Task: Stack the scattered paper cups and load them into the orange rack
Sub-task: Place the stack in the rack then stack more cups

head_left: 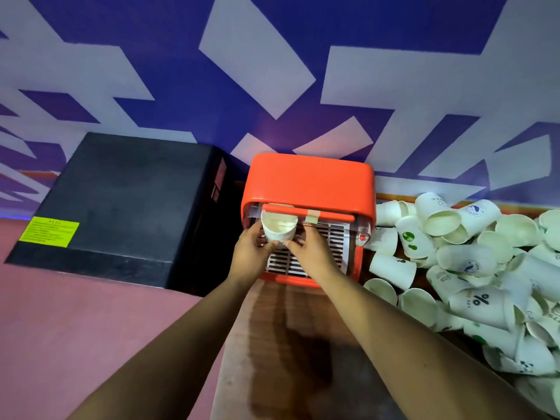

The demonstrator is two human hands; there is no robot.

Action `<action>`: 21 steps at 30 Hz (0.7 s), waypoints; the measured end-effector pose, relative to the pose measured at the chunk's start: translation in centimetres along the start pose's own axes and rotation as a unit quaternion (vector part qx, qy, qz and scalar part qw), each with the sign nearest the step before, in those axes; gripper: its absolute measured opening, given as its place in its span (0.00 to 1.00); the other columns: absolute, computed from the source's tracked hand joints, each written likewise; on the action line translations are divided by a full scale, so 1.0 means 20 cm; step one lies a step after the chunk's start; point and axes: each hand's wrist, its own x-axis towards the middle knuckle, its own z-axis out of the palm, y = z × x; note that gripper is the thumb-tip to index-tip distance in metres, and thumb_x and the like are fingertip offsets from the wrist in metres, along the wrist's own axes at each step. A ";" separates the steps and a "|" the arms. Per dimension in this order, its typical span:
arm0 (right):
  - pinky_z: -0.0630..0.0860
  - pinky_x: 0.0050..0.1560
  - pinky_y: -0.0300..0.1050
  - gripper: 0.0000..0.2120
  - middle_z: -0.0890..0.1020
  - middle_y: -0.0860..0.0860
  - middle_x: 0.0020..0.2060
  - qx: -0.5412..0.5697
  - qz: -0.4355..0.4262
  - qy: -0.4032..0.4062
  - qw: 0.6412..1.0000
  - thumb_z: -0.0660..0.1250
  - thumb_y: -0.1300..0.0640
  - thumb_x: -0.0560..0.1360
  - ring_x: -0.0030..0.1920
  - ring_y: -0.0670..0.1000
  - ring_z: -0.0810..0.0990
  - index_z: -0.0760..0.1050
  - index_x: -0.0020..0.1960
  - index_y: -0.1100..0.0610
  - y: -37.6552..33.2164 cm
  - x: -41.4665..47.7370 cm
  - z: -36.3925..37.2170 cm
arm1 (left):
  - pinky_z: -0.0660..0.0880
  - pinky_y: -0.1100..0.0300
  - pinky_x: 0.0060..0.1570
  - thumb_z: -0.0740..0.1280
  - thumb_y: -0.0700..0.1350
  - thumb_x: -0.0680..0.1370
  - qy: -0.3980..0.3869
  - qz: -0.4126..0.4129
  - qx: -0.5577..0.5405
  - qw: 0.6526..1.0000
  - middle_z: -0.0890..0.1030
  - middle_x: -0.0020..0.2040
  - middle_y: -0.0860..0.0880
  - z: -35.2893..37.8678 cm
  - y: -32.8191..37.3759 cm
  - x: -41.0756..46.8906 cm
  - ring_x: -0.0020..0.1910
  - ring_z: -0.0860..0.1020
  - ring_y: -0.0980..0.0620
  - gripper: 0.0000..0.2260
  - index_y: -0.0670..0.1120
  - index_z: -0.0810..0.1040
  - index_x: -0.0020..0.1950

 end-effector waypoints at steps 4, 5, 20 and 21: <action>0.78 0.58 0.53 0.17 0.83 0.50 0.56 -0.004 0.010 0.003 1.000 0.71 0.53 0.74 0.56 0.50 0.81 0.75 0.61 0.55 -0.01 0.07 0.04 | 0.79 0.51 0.59 0.70 0.49 0.75 0.040 -0.011 -0.014 0.999 0.84 0.56 0.54 0.01 0.01 0.02 0.55 0.82 0.58 0.17 0.55 0.78 0.65; 0.78 0.56 0.54 0.14 0.84 0.51 0.53 -0.008 0.010 0.010 1.000 0.70 0.52 0.74 0.54 0.51 0.82 0.76 0.58 0.55 -0.02 0.08 0.05 | 0.79 0.52 0.60 0.70 0.47 0.77 0.046 -0.014 -0.014 0.999 0.84 0.56 0.55 0.02 0.00 0.02 0.55 0.82 0.59 0.17 0.54 0.78 0.65; 0.70 0.65 0.45 0.21 0.76 0.53 0.65 -0.109 -0.042 0.015 0.993 0.66 0.56 0.78 0.66 0.53 0.74 0.70 0.69 0.58 0.03 -0.17 -0.17 | 0.75 0.68 0.51 0.66 0.38 0.80 -0.001 -0.025 -0.018 1.000 0.80 0.54 0.51 -0.01 0.00 -0.11 0.53 0.80 0.55 0.12 0.47 0.74 0.62; 0.70 0.66 0.44 0.21 0.75 0.53 0.65 -0.119 -0.055 0.012 0.991 0.66 0.56 0.78 0.67 0.52 0.73 0.70 0.69 0.57 0.06 -0.24 -0.22 | 0.75 0.68 0.50 0.66 0.38 0.79 -0.007 -0.020 -0.007 1.000 0.80 0.54 0.51 -0.01 0.00 -0.14 0.53 0.80 0.55 0.10 0.47 0.75 0.60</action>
